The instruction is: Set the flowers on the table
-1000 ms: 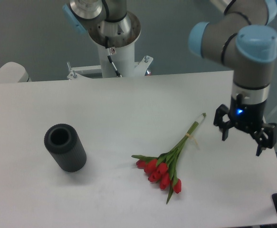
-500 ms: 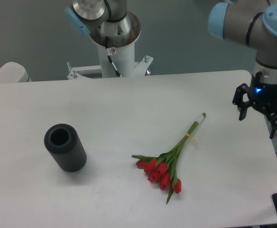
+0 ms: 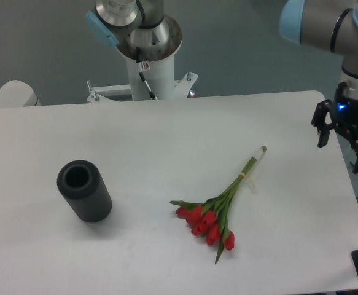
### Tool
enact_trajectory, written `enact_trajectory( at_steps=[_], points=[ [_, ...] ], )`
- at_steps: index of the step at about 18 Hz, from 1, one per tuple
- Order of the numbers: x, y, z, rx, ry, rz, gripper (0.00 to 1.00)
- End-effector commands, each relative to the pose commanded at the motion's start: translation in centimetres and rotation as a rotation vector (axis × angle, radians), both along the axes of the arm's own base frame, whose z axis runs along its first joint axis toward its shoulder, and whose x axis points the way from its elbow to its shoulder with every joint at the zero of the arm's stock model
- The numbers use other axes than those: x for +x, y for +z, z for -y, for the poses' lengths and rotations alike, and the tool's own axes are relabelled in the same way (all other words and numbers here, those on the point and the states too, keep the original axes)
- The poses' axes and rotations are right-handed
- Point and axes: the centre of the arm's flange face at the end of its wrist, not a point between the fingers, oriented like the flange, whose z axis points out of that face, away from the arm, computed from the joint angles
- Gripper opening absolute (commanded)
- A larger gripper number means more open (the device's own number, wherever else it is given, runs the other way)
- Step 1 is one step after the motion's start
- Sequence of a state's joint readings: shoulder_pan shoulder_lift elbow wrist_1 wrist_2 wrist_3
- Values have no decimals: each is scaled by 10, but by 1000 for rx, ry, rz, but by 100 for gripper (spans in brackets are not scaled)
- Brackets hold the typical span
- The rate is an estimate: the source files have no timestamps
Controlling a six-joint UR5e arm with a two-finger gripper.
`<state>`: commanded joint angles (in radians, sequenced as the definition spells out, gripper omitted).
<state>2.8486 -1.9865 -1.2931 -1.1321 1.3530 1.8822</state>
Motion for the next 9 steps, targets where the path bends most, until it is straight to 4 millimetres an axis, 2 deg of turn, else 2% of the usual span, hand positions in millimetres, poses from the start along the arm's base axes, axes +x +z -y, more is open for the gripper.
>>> enact_trajectory(
  at_steps=[9],
  points=[
    [8, -3, -16, 1, -14, -16, 100]
  ],
)
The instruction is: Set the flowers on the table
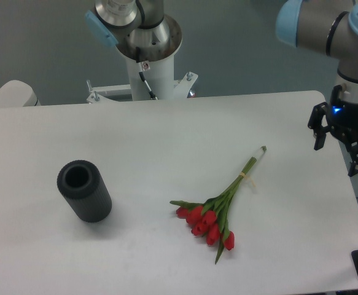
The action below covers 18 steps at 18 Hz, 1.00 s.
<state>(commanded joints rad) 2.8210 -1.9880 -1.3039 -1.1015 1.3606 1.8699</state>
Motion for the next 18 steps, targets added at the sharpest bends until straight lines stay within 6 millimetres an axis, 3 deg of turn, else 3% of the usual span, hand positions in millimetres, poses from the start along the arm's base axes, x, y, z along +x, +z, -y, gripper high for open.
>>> enact_trajectory(
  at_steps=[18],
  points=[
    [9, 2, -17, -3, -19, -24, 100]
  ],
)
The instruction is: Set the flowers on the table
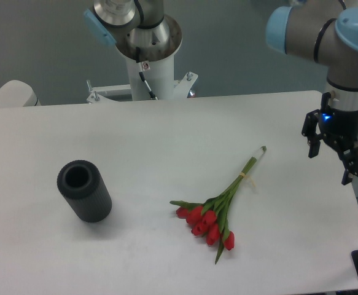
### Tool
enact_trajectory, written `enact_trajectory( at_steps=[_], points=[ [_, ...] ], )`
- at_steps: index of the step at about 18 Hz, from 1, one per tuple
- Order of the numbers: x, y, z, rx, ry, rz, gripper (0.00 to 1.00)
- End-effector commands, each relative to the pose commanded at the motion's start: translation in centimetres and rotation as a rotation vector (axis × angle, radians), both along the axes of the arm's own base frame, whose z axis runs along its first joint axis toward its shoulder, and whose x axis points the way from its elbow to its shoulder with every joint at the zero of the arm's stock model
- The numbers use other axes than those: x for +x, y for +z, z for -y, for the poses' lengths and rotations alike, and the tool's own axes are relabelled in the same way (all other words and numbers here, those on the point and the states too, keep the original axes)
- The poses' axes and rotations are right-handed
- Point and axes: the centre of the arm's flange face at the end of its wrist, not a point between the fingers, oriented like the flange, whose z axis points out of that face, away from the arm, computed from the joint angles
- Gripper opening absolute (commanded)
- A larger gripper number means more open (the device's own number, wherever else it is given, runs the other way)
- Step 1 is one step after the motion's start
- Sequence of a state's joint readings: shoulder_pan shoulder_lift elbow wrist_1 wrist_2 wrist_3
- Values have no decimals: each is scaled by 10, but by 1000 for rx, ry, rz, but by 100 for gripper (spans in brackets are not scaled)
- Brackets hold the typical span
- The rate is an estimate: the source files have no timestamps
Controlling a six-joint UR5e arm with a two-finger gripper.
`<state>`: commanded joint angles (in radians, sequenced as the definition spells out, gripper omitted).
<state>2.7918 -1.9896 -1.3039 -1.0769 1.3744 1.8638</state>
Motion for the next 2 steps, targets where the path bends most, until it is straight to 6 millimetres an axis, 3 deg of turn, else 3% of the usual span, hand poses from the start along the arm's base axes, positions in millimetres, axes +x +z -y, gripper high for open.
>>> enact_trajectory(
  at_steps=[2],
  points=[
    [0, 0, 0, 0, 0, 0, 100]
  ],
)
